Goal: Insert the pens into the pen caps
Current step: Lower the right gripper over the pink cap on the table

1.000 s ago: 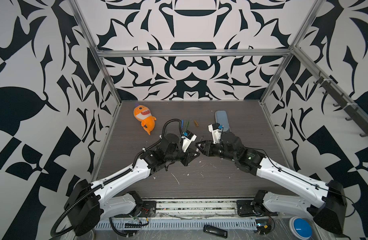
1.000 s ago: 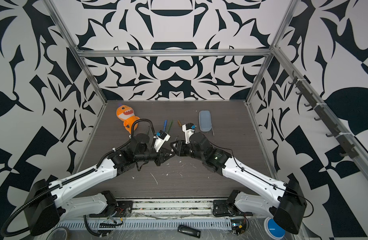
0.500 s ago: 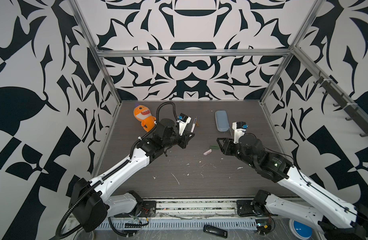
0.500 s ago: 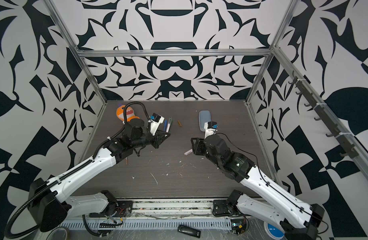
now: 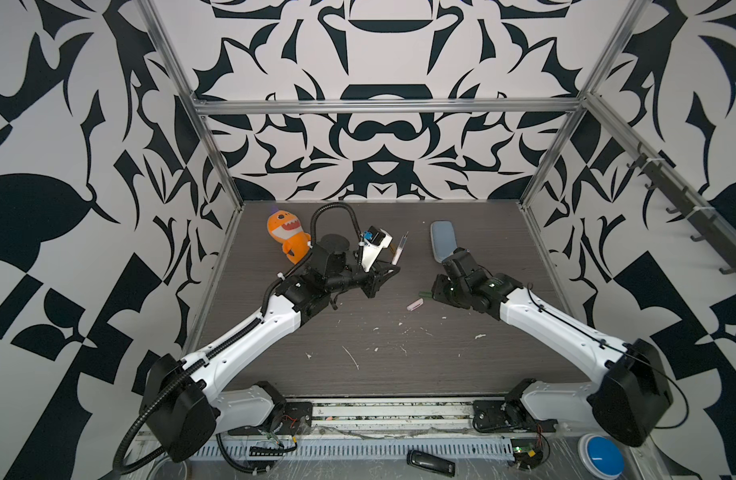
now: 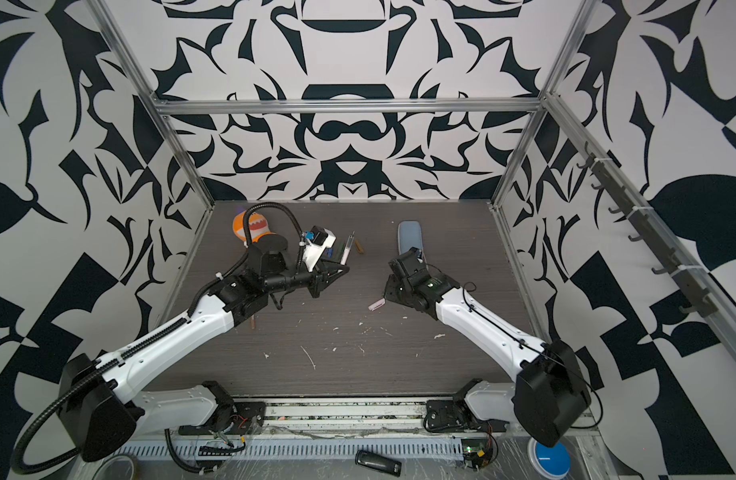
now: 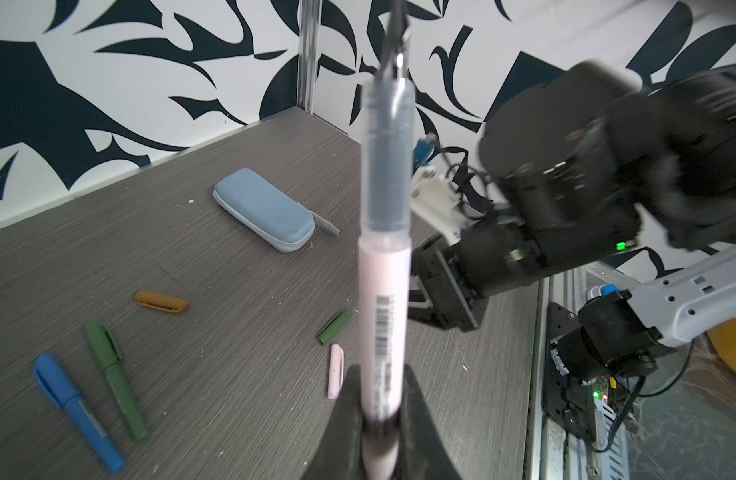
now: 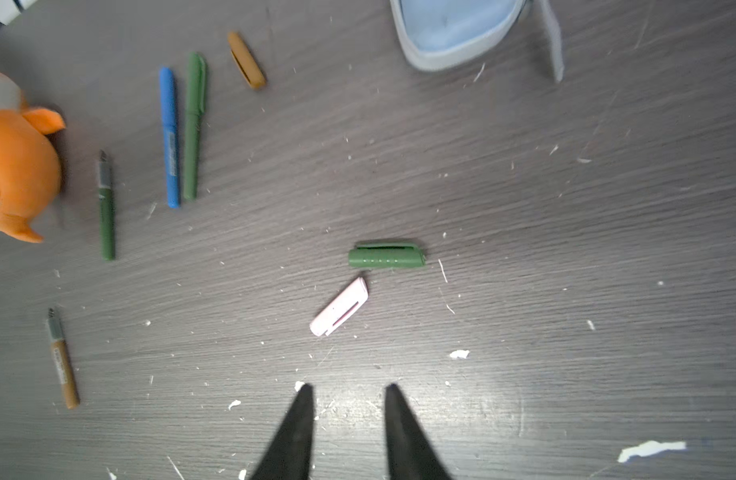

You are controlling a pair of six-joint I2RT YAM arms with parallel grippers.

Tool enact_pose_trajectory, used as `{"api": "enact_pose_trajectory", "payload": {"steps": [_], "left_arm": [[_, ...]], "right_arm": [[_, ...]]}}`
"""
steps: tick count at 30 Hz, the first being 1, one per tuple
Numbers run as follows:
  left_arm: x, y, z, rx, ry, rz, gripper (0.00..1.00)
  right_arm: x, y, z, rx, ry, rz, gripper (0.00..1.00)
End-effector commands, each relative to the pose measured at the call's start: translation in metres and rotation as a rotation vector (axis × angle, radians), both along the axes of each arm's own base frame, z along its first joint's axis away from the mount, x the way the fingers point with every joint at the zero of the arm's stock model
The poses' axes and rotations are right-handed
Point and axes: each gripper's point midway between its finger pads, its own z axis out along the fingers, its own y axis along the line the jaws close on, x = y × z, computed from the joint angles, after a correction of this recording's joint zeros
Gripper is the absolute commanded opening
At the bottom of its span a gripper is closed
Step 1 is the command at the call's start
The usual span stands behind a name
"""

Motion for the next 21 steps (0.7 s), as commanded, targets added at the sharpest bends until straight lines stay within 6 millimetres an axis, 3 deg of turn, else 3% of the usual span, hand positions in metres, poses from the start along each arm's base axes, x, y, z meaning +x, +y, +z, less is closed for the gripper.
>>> {"api": "enact_pose_trajectory", "payload": {"steps": [1, 9, 21], "left_arm": [[-0.002, 0.007, 0.033, -0.091, -0.075, 0.031, 0.00], [-0.010, 0.008, 0.038, -0.105, -0.071, 0.020, 0.00], [-0.011, 0.008, 0.037, -0.086, -0.084, 0.017, 0.00]], "right_arm": [[0.016, 0.017, -0.003, 0.014, 0.025, 0.023, 0.44], [0.032, 0.023, -0.039, -0.071, 0.117, 0.005, 0.49], [0.032, 0.045, -0.082, -0.149, 0.213, 0.042, 0.44]]}}
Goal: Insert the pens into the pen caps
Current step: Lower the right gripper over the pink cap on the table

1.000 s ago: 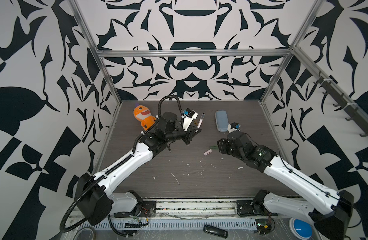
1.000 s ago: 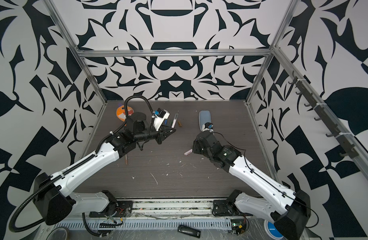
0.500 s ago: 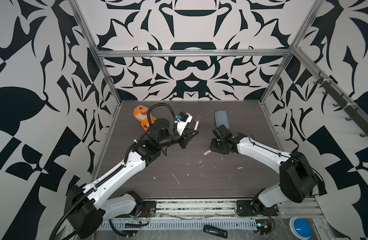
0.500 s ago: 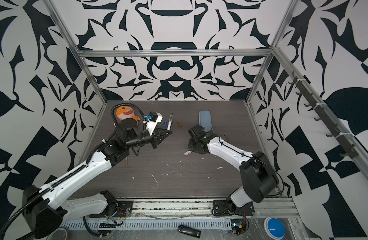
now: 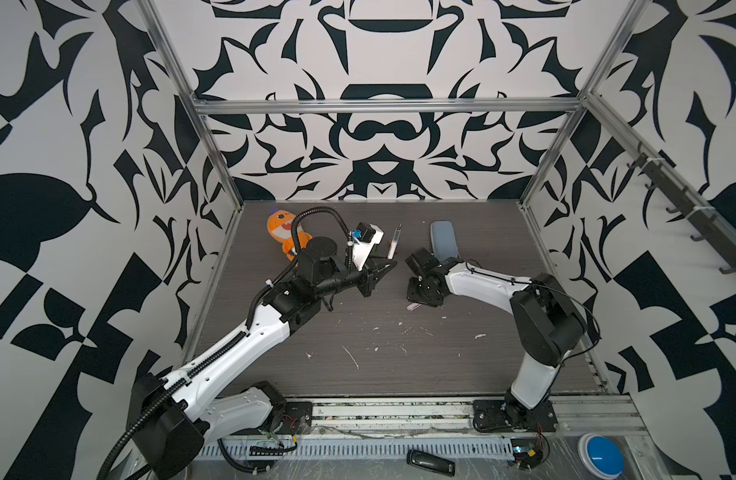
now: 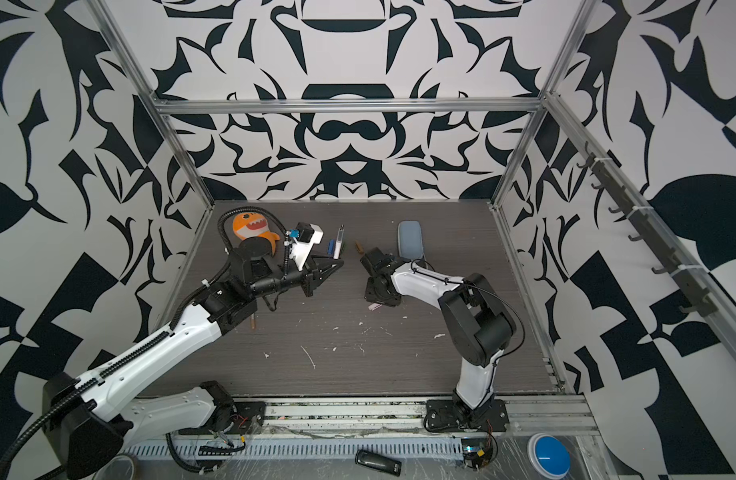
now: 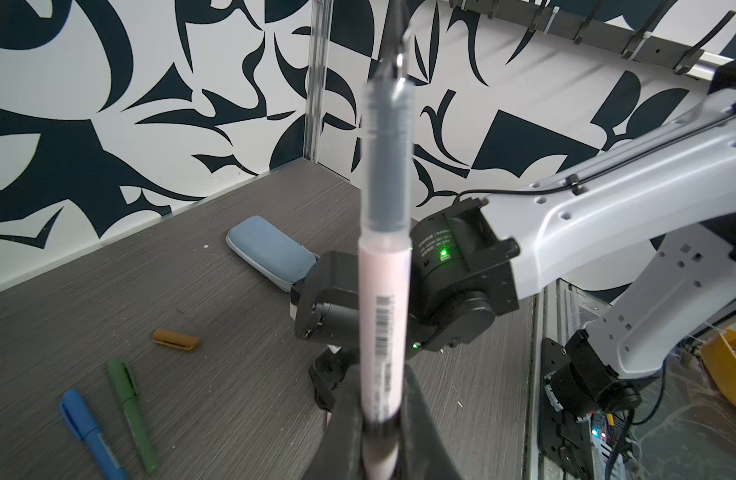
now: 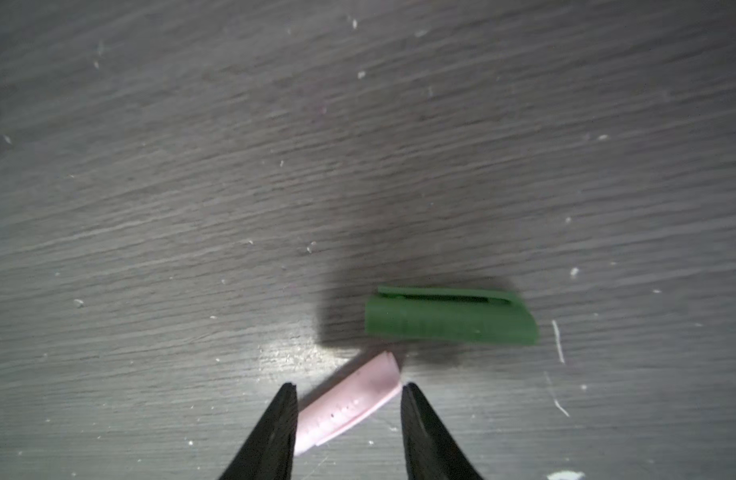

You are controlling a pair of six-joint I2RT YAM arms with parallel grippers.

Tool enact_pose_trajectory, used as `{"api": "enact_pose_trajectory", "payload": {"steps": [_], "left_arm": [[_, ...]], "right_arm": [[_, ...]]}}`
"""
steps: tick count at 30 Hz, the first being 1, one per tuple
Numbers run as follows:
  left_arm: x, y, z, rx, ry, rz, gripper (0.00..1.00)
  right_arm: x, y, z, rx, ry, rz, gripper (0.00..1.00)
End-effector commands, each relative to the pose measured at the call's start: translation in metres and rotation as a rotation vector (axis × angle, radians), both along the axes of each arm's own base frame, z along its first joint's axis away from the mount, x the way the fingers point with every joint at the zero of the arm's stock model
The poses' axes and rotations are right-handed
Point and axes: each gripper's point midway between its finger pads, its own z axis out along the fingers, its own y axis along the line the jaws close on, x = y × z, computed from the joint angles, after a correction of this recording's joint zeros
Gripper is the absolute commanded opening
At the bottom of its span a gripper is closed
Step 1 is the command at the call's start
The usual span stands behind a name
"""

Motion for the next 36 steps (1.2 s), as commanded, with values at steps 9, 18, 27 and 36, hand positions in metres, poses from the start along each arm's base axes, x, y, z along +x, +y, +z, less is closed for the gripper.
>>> {"api": "enact_pose_trajectory", "payload": {"steps": [9, 18, 27, 36], "left_arm": [[-0.002, 0.001, 0.002, 0.006, -0.020, -0.004, 0.00], [-0.002, -0.002, -0.001, 0.012, -0.009, -0.012, 0.00], [-0.001, -0.004, -0.005, 0.017, 0.004, -0.022, 0.00], [-0.001, -0.005, -0.007, 0.019, 0.010, -0.026, 0.00]], "right_arm": [[-0.005, 0.012, 0.004, -0.010, 0.003, 0.031, 0.30], [-0.021, 0.017, 0.012, 0.044, -0.001, 0.092, 0.26], [-0.028, 0.017, 0.032, 0.050, 0.002, 0.207, 0.32], [-0.026, 0.012, 0.023, 0.070, 0.019, 0.203, 0.11]]}}
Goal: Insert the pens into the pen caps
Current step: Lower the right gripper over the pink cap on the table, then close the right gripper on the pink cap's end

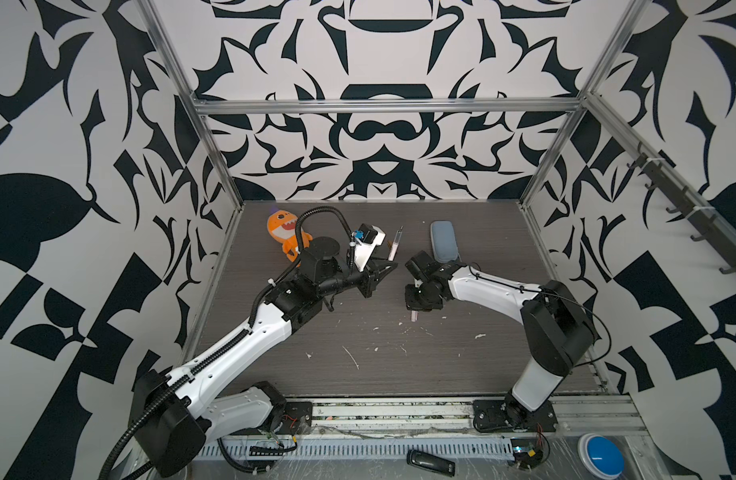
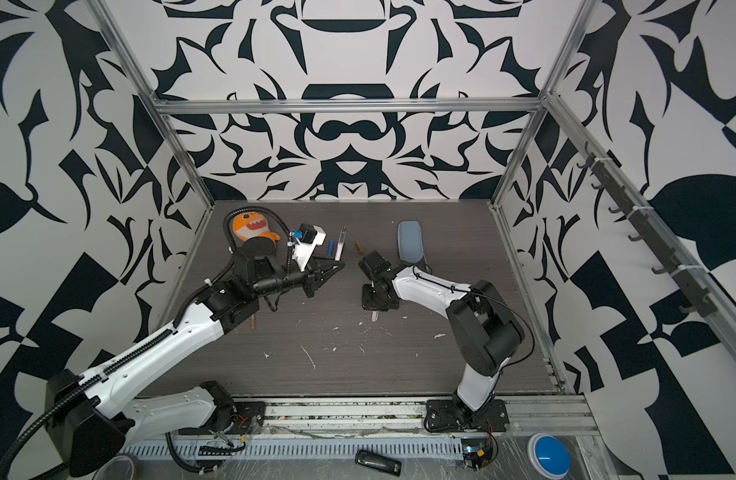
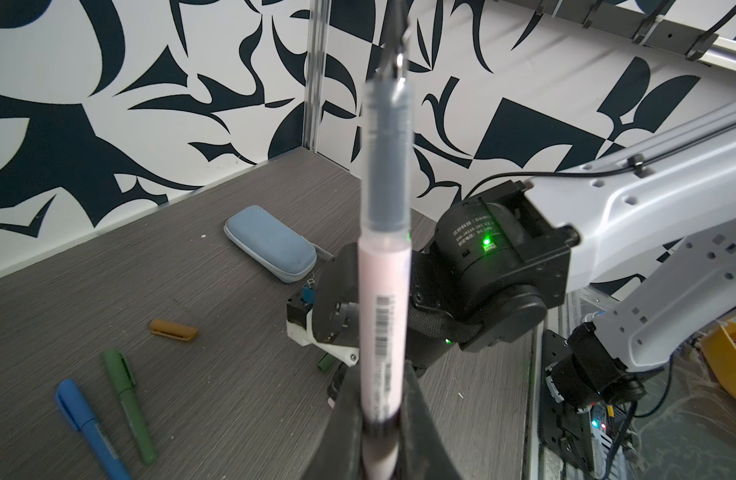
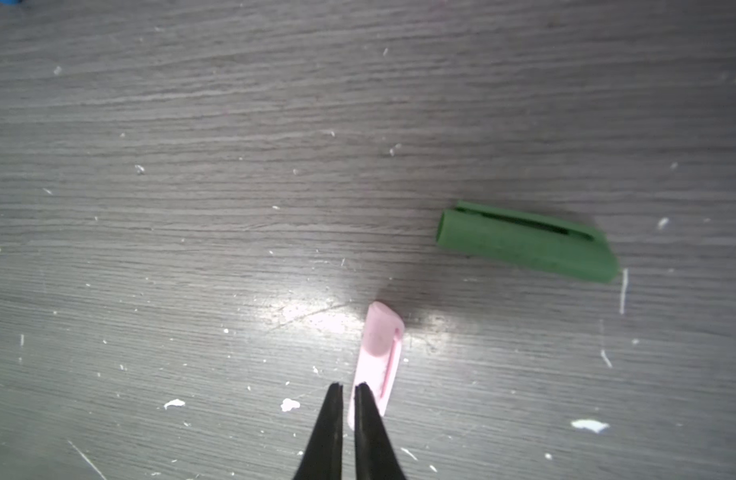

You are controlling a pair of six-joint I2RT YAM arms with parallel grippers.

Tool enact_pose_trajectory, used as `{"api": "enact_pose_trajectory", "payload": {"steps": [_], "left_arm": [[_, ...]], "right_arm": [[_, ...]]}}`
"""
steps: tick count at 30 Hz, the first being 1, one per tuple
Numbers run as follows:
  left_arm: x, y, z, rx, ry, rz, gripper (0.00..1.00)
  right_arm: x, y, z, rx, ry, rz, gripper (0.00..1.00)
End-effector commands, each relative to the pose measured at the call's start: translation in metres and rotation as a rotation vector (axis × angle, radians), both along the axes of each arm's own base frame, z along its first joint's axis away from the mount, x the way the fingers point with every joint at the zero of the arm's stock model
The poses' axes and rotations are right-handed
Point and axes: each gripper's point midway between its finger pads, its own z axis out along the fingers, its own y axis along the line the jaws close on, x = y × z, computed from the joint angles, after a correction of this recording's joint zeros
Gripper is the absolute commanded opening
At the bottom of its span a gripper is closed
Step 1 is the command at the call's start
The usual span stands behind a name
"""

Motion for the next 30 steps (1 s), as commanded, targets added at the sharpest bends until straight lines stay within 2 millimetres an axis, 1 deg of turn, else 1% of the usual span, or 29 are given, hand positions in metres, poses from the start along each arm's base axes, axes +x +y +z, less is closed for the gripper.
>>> {"api": "enact_pose_trajectory", "payload": {"steps": [1, 8, 10, 15, 21, 27, 30], "left_arm": [[-0.003, -0.003, 0.003, -0.003, -0.009, -0.022, 0.00], [-0.004, -0.004, 0.002, -0.002, -0.006, -0.030, 0.00], [-0.003, -0.004, 0.002, -0.002, -0.004, -0.030, 0.00], [-0.004, -0.005, 0.000, 0.000, 0.001, -0.038, 0.00], [-0.004, -0.006, 0.000, 0.000, 0.003, -0.043, 0.00], [-0.004, -0.007, -0.002, 0.002, 0.007, -0.047, 0.00], [-0.004, -0.007, -0.002, 0.002, 0.008, -0.050, 0.00]], "right_arm": [[0.000, -0.003, 0.003, 0.005, -0.001, 0.014, 0.11], [0.001, -0.005, -0.008, -0.001, 0.023, 0.015, 0.15], [0.000, -0.004, -0.011, 0.009, 0.032, 0.022, 0.16], [-0.001, -0.005, -0.016, 0.010, 0.044, 0.012, 0.15], [0.000, -0.010, -0.012, 0.013, 0.036, 0.006, 0.12], [-0.002, -0.012, -0.011, 0.017, 0.036, 0.026, 0.14], [-0.002, -0.009, -0.007, 0.037, 0.025, 0.050, 0.14]]}}
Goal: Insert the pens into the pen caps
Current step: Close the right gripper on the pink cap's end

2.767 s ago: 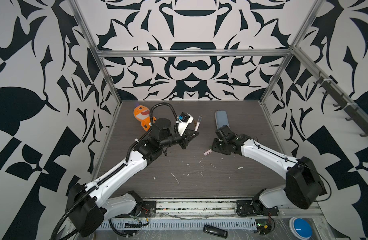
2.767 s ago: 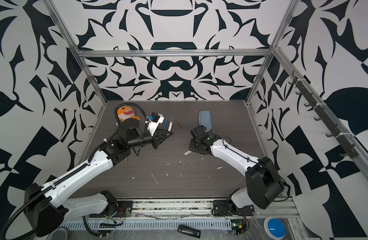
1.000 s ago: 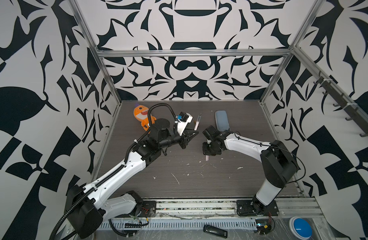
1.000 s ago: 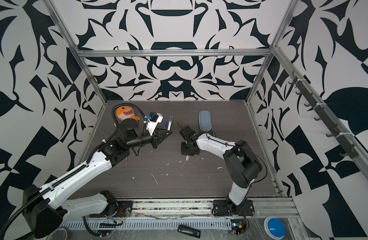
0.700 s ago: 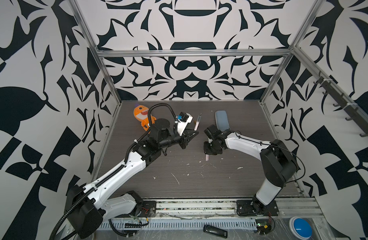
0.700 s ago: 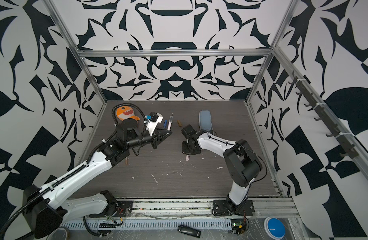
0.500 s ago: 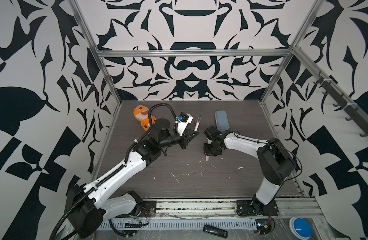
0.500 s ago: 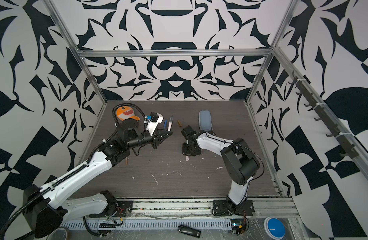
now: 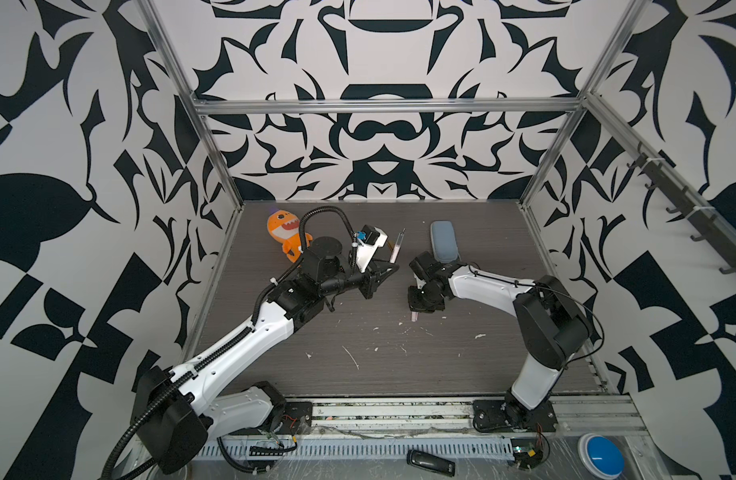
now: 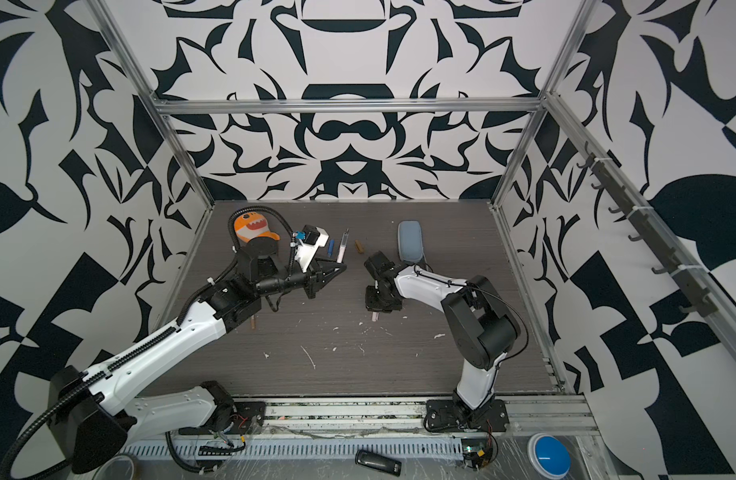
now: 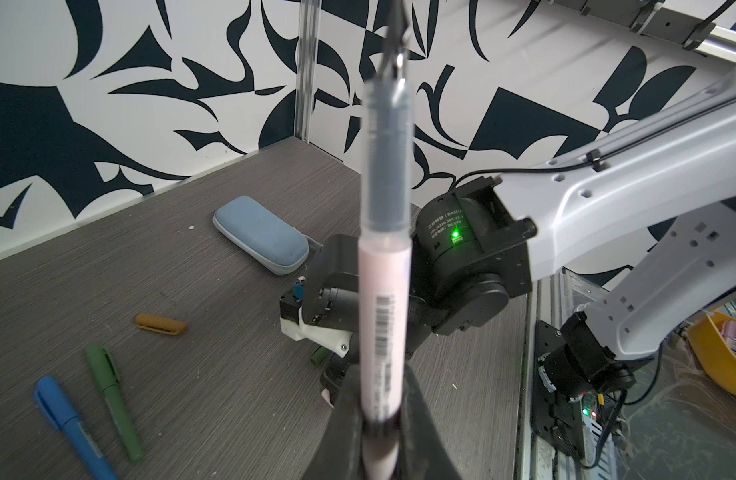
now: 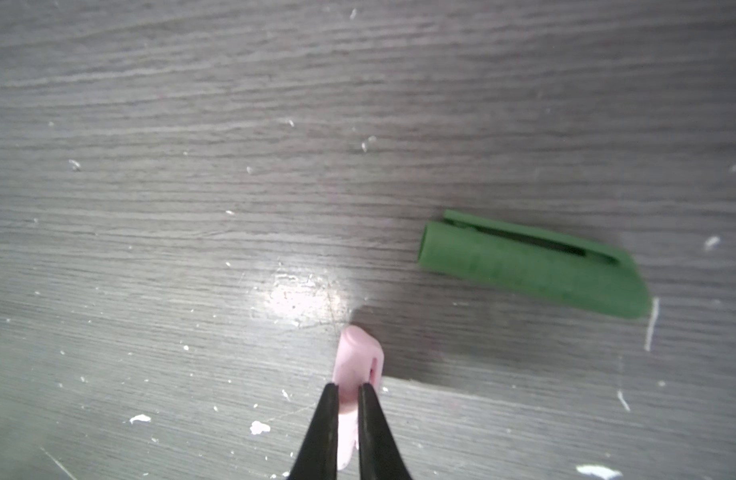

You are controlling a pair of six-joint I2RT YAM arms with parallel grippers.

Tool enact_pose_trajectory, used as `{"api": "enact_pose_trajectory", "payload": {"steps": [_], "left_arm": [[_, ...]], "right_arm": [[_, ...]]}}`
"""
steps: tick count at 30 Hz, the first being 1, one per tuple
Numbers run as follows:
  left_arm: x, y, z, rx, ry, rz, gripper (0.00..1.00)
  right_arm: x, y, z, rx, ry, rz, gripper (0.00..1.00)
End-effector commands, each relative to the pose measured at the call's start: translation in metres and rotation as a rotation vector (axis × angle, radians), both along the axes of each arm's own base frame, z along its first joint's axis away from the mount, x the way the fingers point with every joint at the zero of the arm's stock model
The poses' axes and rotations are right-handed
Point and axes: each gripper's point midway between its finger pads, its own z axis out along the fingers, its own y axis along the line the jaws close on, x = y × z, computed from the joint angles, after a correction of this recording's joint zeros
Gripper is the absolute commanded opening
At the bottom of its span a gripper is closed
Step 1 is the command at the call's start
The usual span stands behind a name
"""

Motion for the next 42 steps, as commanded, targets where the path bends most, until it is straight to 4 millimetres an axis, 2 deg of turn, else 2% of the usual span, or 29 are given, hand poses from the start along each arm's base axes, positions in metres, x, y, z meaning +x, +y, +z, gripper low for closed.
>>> {"api": "enact_pose_trajectory", "payload": {"steps": [1, 7, 14, 33, 42], "left_arm": [[-0.003, -0.004, 0.005, -0.008, -0.011, -0.027, 0.00], [-0.003, -0.005, 0.004, -0.007, -0.006, -0.031, 0.00], [-0.003, -0.005, 0.003, -0.006, -0.003, -0.036, 0.00], [-0.008, -0.008, 0.005, -0.010, 0.001, -0.062, 0.00], [-0.008, -0.007, 0.005, -0.007, -0.001, -0.062, 0.00]], "right_arm": [[-0.001, 0.000, 0.015, 0.022, -0.033, 0.040, 0.13], [0.000, -0.003, 0.018, 0.026, -0.042, 0.052, 0.14], [0.002, -0.004, 0.008, 0.018, -0.019, 0.054, 0.19], [-0.003, -0.004, -0.012, 0.018, 0.034, 0.051, 0.22], [-0.002, -0.006, -0.018, 0.001, 0.035, 0.038, 0.19]]}}
